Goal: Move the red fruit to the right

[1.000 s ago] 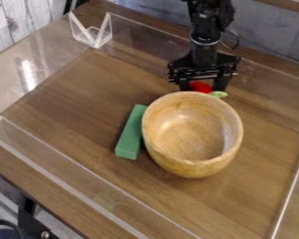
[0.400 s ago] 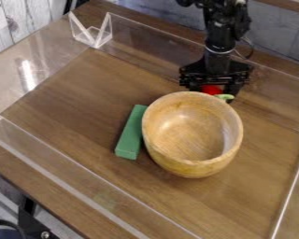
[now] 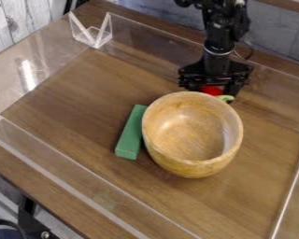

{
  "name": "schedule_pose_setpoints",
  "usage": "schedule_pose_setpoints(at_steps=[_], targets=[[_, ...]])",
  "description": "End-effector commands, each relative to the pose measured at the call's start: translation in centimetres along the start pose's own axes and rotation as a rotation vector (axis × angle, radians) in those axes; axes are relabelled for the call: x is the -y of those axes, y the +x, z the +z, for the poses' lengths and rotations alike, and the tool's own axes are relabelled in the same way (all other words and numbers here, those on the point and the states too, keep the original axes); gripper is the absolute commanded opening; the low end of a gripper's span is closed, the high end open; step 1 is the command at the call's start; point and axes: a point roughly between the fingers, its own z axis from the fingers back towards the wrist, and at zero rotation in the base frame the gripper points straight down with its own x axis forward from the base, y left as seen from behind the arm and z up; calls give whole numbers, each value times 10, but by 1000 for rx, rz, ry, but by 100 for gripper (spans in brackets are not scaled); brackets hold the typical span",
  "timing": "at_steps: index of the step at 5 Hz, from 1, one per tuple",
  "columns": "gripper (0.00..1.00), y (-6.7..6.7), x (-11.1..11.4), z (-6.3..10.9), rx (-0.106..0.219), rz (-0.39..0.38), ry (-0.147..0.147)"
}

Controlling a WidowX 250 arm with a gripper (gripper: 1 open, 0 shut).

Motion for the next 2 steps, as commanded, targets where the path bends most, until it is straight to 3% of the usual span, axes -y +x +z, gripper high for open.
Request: schedule_pose_setpoints(at_steps=[1,2], targets=[[0,-19,12,19,3,7,-21],[0,-26,12,24,1,33,-21]])
